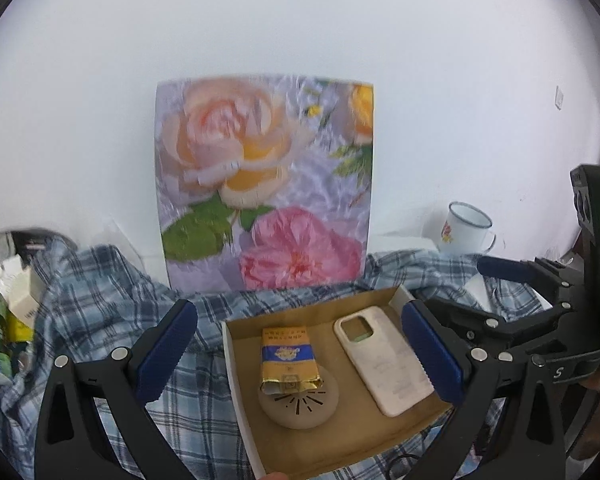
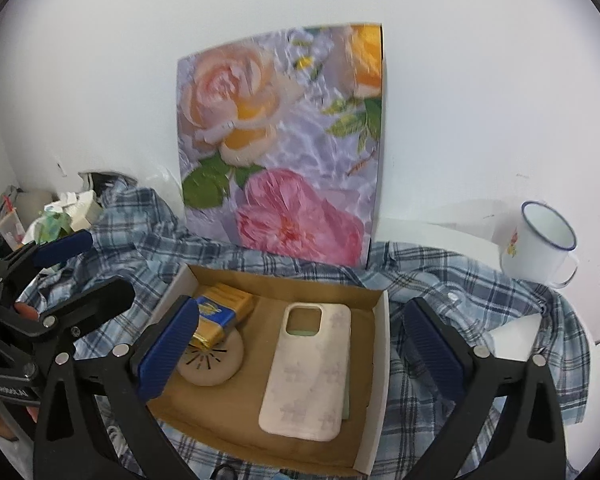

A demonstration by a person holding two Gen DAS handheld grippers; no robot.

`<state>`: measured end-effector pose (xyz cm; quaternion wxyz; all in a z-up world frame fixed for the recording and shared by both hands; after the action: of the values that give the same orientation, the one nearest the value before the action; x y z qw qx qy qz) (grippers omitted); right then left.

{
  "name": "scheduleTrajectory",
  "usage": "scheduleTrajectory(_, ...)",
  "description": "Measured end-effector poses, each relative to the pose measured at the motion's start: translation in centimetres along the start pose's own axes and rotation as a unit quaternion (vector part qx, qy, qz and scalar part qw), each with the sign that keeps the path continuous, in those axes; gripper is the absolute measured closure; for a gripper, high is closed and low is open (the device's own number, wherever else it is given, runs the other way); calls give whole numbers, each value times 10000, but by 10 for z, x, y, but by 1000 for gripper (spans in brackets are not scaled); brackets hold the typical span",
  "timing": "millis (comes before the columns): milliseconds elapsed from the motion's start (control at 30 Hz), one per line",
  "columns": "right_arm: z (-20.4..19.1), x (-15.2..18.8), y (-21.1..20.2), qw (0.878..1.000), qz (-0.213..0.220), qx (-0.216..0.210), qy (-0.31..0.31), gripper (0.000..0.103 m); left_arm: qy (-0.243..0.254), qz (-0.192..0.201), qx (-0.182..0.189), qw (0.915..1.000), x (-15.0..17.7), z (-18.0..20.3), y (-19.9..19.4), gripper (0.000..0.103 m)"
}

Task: Organize soft objects
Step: 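Withdraw both tools from the box toward the remaining items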

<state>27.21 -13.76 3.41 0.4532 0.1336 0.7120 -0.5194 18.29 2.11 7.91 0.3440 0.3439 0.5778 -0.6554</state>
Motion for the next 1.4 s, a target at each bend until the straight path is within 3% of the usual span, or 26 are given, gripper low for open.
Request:
scheduleTrajectory(100, -3, -3, -19, 9999, 122, -12, -36, 1, 32, 282, -76, 9996, -7, 7, -23, 0)
scheduleTrajectory(367, -13, -1, -77, 9985, 488, -89, -215, 1, 83, 614, 212, 9979, -10, 20, -79, 0)
scheduleTrajectory(600, -22, 16, -118, 9963, 801, -191, -241, 0, 251, 762, 22, 9968, 4, 24, -110, 0)
scheduleTrajectory(1000, -28, 52, -151, 9910, 1224, -389, -369, 0, 303, 496, -2, 9983, 48, 22, -121, 0)
scheduleTrajectory(1200, -22, 79, -139, 9904, 1206, -507, -437, 0, 490, 254, -23, 9985, 78, 21, -105, 0)
scheduleTrajectory(1400, -12, 108, -118, 9927, 982, -597, -358, 0, 441, -268, 81, 9986, 109, 13, -76, 0)
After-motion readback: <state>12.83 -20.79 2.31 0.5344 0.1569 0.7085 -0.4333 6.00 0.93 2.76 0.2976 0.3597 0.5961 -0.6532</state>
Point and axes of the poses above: each gripper's, at about its wrist camera, not at the fingertips, and y roughly the way its jaws point, z to its right, x to its underside, the point moved 3 cm from there along y, roughly the way its jaws point, and after that the axes turned 4 degrees about x, right-handed, at the moved point
